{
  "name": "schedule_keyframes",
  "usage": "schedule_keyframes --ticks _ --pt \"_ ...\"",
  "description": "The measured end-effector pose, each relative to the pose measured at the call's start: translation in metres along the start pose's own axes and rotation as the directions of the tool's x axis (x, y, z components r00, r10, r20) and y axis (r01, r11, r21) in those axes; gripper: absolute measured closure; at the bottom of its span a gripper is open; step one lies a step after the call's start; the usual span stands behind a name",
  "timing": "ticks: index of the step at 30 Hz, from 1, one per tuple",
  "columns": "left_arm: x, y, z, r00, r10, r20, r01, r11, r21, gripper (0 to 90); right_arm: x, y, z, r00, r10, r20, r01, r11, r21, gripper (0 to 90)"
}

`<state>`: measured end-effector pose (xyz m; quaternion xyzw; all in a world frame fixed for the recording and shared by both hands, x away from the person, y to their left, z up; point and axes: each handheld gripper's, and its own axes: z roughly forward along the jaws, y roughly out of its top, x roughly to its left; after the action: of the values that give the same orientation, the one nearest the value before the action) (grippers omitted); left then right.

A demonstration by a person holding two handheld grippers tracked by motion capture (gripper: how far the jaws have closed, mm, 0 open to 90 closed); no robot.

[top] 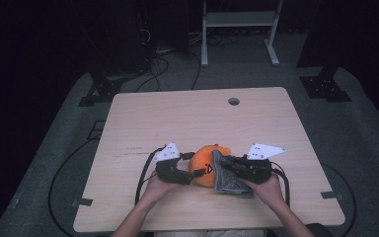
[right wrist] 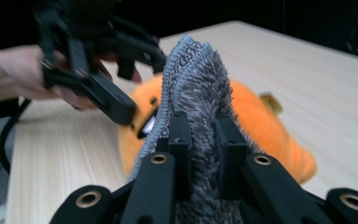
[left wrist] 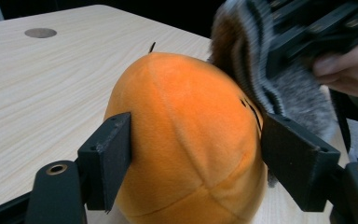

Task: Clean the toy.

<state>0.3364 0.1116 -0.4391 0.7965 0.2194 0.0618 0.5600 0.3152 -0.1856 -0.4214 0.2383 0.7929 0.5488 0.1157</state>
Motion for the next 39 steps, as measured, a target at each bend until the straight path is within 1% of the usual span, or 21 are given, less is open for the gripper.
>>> schedule_keyframes --ticks 3,7,8,10,11,12,14,16,19,21,23,24,25,26,27,28,29,32,35,36,39 --pt "0.000 -0.001 -0.001 0.9998 0.007 -0.019 -0.007 1.0000 -0.005 33.4 -0.006 -0.004 0.001 0.9997 0.019 0.017 -0.020 0.999 0.028 78.9" --pt "-0.002 -0.001 0.000 0.9991 0.027 -0.033 -0.027 0.9996 -0.011 40.8 -0.016 -0.008 -0.006 0.9948 0.039 0.094 -0.047 0.995 0.086 78.9" --pt "-0.003 0.000 0.000 0.9987 0.036 -0.035 -0.037 0.9993 -0.012 41.4 -0.016 -0.008 -0.009 0.9949 0.043 0.091 -0.051 0.996 0.078 78.9" --pt "-0.007 0.001 0.001 0.9971 0.068 -0.035 -0.068 0.9977 -0.006 41.9 -0.012 -0.005 -0.015 0.9981 0.030 0.054 -0.031 0.999 0.008 78.7" --pt "-0.007 0.001 0.001 0.9971 0.068 -0.035 -0.068 0.9977 -0.006 42.1 -0.012 -0.005 -0.015 0.9981 0.030 0.054 -0.031 0.999 0.008 78.7" --pt "-0.013 0.003 0.003 0.9925 0.117 -0.035 -0.117 0.9931 -0.005 42.1 -0.007 0.001 -0.017 0.9997 0.006 0.024 -0.005 0.999 -0.042 78.5" --pt "-0.019 0.004 0.004 0.9873 0.158 -0.021 -0.158 0.9874 -0.010 40.9 -0.003 0.005 -0.015 0.9998 -0.017 -0.005 0.017 0.998 -0.058 78.3" --pt "-0.021 0.004 0.004 0.9860 0.167 0.000 -0.167 0.9859 -0.016 37.3 -0.001 0.005 -0.011 0.9996 -0.029 0.003 0.029 0.999 -0.022 78.5" --pt "-0.022 0.004 0.005 0.9858 0.168 0.001 -0.168 0.9856 -0.018 39.2 -0.007 0.001 -0.010 0.9995 -0.008 0.030 0.007 1.000 0.020 78.8" --pt "-0.021 0.004 0.005 0.9857 0.168 -0.002 -0.168 0.9855 -0.021 40.4 -0.011 0.001 -0.013 0.9981 -0.003 0.062 0.001 0.999 0.032 78.9" --pt "-0.021 0.004 0.005 0.9850 0.172 -0.004 -0.172 0.9848 -0.019 41.5 -0.012 0.001 -0.015 0.9982 0.005 0.060 -0.007 1.000 0.024 78.9" --pt "-0.024 0.005 0.006 0.9809 0.194 -0.012 -0.194 0.9809 -0.014 41.7 -0.009 0.004 -0.018 0.9996 -0.006 0.026 0.006 1.000 -0.022 78.9" --pt "-0.024 0.005 0.006 0.9809 0.194 -0.012 -0.194 0.9809 -0.014 41.7 -0.009 0.004 -0.018 0.9996 -0.006 0.026 0.006 1.000 -0.022 78.9" --pt "-0.027 0.006 0.007 0.9745 0.224 -0.011 -0.224 0.9745 -0.010 41.7 -0.001 0.012 -0.018 0.9988 -0.043 -0.023 0.042 0.998 -0.049 78.9" --pt "-0.027 0.006 0.007 0.9745 0.224 -0.011 -0.224 0.9745 -0.010 41.7 -0.001 0.012 -0.018 0.9988 -0.043 -0.023 0.042 0.998 -0.049 78.9" --pt "-0.032 0.008 0.009 0.9637 0.267 -0.002 -0.267 0.9637 -0.006 41.7 0.006 0.017 -0.015 0.9957 -0.073 -0.057 0.070 0.996 -0.057 78.9" --pt "-0.032 0.008 0.009 0.9637 0.267 -0.002 -0.267 0.9637 -0.006 41.7 0.006 0.017 -0.015 0.9957 -0.073 -0.057 0.070 0.996 -0.057 78.9" --pt "-0.041 0.008 0.012 0.9437 0.331 0.005 -0.331 0.9437 0.011 41.7 0.011 0.019 -0.007 0.9919 -0.103 -0.074 0.101 0.994 -0.029 79.0" --pt "-0.039 0.008 0.012 0.9471 0.321 0.004 -0.321 0.9471 0.012 42.3 0.008 0.018 -0.008 0.9936 -0.097 -0.058 0.096 0.995 -0.024 79.2" --pt "-0.039 0.008 0.012 0.9485 0.317 0.001 -0.317 0.9485 0.013 42.3 0.000 0.015 -0.010 0.9968 -0.078 -0.020 0.077 0.997 -0.005 79.3" --pt "-0.040 0.008 0.012 0.9450 0.327 0.003 -0.327 0.9449 0.015 42.3 -0.009 0.012 -0.015 0.9992 -0.041 0.000 0.041 0.999 -0.001 79.3"
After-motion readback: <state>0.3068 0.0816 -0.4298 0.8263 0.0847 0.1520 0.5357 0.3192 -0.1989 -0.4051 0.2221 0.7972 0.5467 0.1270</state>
